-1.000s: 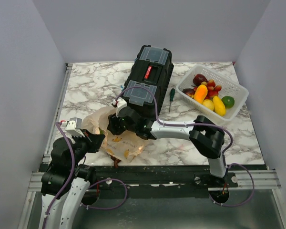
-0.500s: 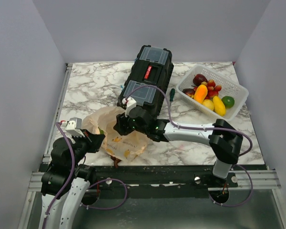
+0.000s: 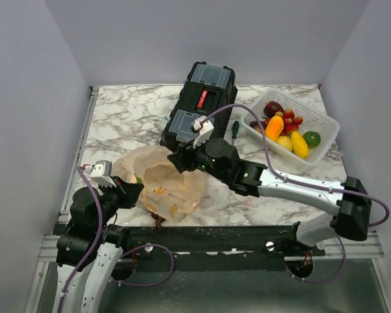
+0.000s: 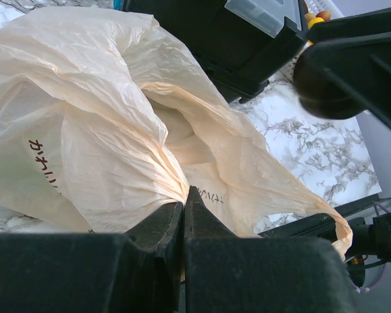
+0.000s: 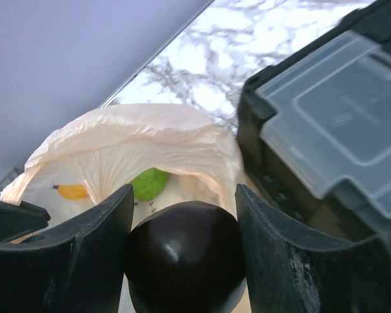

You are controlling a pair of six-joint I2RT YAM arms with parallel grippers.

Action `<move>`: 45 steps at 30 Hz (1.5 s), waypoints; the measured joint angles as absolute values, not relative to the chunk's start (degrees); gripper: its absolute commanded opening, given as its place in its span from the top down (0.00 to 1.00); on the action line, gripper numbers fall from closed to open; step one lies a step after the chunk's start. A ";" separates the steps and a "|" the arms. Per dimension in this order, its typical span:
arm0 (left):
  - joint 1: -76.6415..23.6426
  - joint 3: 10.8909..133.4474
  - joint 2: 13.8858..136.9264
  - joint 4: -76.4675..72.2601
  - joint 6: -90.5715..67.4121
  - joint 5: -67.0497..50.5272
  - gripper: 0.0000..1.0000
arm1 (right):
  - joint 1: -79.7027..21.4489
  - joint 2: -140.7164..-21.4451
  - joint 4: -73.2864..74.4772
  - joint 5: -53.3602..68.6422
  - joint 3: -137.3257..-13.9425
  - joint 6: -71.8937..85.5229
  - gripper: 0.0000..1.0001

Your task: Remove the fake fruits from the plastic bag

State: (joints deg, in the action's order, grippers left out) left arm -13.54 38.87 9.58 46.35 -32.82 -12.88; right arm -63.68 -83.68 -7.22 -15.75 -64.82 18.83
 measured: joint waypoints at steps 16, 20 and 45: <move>-13.54 38.87 10.15 46.35 -32.82 -12.75 1.00 | -36.25 -65.67 -0.40 -27.07 -52.58 18.87 0.99; -13.54 38.87 10.20 46.35 -32.82 -12.75 1.00 | -25.61 -65.87 2.92 -27.40 -52.62 22.39 0.99; -13.76 38.87 10.46 46.35 -32.82 -12.73 1.00 | 4.45 -83.99 10.87 -23.40 -55.40 29.93 0.78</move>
